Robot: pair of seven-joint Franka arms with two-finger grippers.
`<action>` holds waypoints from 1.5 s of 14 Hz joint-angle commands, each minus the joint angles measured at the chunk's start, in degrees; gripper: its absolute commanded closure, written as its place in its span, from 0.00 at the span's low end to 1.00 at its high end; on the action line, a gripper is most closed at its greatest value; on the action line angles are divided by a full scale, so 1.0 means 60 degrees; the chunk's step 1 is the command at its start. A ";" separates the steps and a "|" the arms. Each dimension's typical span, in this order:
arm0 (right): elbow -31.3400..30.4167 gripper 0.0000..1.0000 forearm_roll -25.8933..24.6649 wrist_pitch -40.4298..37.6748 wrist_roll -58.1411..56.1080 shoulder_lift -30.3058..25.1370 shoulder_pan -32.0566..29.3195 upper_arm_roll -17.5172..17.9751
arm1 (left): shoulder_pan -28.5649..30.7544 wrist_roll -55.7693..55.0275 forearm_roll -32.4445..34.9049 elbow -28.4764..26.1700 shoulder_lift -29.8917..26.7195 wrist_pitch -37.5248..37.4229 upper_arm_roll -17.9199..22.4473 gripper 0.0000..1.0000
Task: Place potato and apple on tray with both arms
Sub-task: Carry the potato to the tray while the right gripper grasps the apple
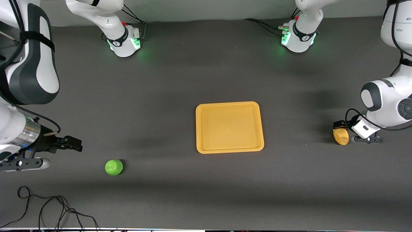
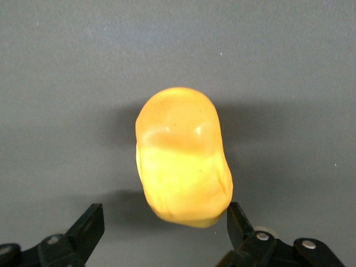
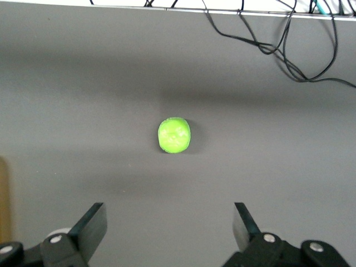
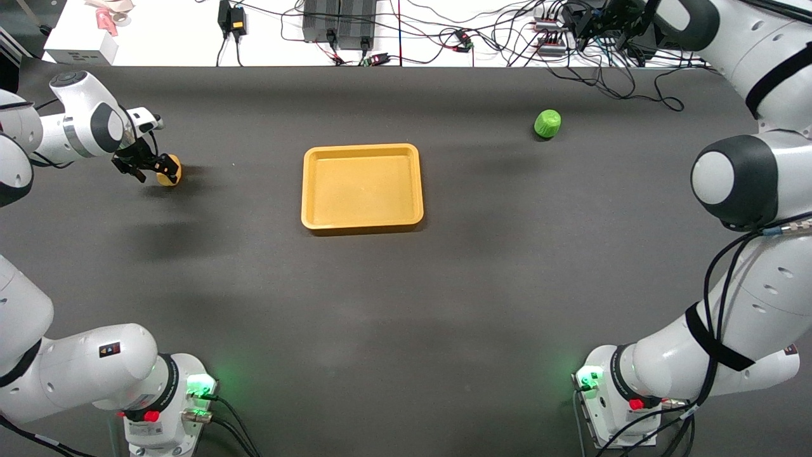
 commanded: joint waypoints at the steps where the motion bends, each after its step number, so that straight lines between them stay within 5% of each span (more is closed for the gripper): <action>1: 0.0345 0.00 0.0202 0.0661 -0.0035 0.0997 0.0256 -0.0023 | -0.0069 0.0009 -0.0040 0.0388 0.0493 0.0351 0.0048 0.18; 4: -0.0532 0.00 0.0202 0.2419 -0.0049 0.1498 0.0330 -0.0023 | -0.0098 -0.0021 -0.0041 0.0549 0.0699 0.0616 0.0034 0.61; 6: -0.1161 0.00 0.0202 0.3473 -0.0122 0.1673 0.0315 -0.0037 | -0.0113 -0.0079 -0.0084 0.0782 0.0597 0.0456 -0.0111 0.75; 13: -0.3199 0.00 0.0333 0.6654 -0.0152 0.2464 0.0198 -0.0037 | -0.0433 -0.4654 -0.0641 0.1619 -0.0325 -0.1054 -0.2994 0.74; 18: -0.3201 0.01 0.0641 0.7038 -0.0166 0.2919 0.0183 -0.0037 | -0.3010 -0.8206 -0.0304 0.1473 -0.0268 -0.1083 -0.3233 0.73; 21: -0.3040 0.37 0.0641 0.7009 -0.0632 0.2919 0.0154 -0.0037 | -0.4064 -0.9568 -0.0130 0.1399 0.0272 -0.1069 -0.3189 0.73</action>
